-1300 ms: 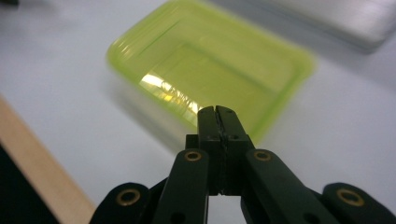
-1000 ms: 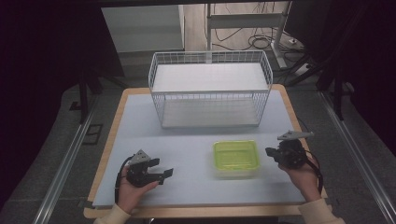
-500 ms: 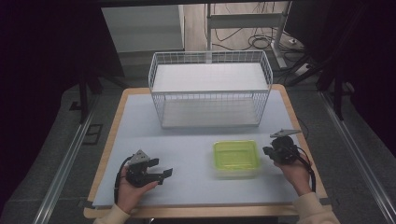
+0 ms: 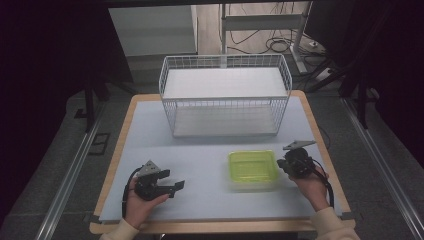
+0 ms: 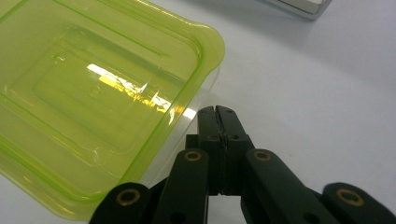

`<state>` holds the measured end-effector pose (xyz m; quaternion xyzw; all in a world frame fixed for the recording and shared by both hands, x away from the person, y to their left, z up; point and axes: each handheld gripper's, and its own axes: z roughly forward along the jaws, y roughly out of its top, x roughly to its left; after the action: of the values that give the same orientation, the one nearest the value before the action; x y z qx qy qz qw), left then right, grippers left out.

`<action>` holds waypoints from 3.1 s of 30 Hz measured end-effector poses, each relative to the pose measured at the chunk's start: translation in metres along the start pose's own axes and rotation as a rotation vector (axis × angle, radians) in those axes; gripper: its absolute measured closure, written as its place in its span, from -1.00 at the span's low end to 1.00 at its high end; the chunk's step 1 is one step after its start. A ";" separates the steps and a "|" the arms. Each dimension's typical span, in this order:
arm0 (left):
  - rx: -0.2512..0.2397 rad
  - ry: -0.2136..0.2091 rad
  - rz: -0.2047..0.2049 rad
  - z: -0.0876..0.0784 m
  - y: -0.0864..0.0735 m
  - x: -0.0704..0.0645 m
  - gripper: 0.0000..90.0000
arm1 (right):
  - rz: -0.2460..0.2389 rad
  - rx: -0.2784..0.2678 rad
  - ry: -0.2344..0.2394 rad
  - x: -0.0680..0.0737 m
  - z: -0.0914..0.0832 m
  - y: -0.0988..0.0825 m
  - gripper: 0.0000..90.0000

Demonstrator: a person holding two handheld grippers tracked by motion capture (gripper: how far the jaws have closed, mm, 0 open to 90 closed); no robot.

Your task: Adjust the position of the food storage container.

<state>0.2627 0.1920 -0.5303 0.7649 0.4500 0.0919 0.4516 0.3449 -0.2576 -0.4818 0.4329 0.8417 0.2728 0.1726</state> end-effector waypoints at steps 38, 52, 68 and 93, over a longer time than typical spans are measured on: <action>0.010 0.001 0.003 0.002 0.000 0.000 -0.50 | -0.091 0.031 0.019 0.036 0.016 0.012 1.00; 0.014 0.002 0.005 0.002 -0.001 0.000 -0.49 | -0.141 0.039 0.034 0.057 0.034 0.026 1.00; 0.019 0.002 0.006 0.003 -0.001 0.002 -0.49 | -0.178 0.035 0.067 0.080 0.049 0.040 1.00; -0.038 -0.012 -0.077 -0.010 0.010 0.006 -0.49 | 0.061 -0.183 0.162 0.008 -0.011 -0.005 0.36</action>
<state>0.2662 0.2008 -0.5185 0.7388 0.4748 0.0784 0.4718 0.3307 -0.2568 -0.4766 0.4174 0.8109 0.3875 0.1346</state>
